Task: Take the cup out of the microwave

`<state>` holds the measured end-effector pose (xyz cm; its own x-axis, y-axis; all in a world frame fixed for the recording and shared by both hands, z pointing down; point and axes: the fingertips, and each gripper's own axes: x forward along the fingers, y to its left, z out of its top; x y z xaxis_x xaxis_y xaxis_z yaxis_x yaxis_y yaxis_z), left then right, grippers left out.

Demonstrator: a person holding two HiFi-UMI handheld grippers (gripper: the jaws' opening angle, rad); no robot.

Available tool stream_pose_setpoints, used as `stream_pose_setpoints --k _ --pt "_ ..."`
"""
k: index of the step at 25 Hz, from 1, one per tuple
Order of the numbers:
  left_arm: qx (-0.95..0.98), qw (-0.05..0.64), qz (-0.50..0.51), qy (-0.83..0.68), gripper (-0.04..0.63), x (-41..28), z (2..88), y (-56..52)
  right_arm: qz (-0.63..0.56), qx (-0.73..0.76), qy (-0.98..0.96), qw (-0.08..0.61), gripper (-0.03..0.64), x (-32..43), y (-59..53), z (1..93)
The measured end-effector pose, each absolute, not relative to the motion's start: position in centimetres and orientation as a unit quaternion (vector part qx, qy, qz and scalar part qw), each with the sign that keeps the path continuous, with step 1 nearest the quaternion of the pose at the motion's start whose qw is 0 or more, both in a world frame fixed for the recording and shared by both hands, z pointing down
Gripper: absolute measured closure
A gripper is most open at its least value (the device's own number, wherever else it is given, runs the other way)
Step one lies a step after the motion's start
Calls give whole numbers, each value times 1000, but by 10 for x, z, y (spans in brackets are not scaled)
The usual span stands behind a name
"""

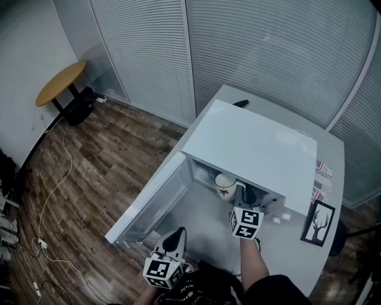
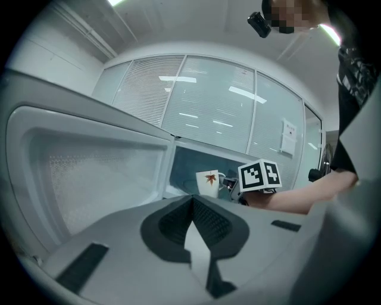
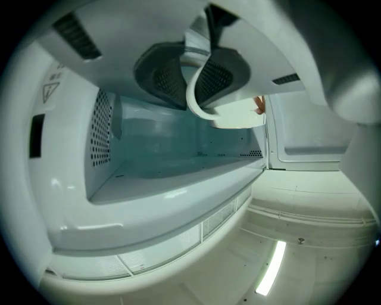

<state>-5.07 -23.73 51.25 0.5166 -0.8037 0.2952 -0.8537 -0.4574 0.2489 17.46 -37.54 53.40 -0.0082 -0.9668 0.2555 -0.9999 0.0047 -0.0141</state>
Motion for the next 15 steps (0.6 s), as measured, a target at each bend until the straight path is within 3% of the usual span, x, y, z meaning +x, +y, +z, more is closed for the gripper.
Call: stream_pose_setpoints --k 15 --pt "853 174 66 -487 589 -54 507 -227 97 682 -721 76 574 153 -329 520"
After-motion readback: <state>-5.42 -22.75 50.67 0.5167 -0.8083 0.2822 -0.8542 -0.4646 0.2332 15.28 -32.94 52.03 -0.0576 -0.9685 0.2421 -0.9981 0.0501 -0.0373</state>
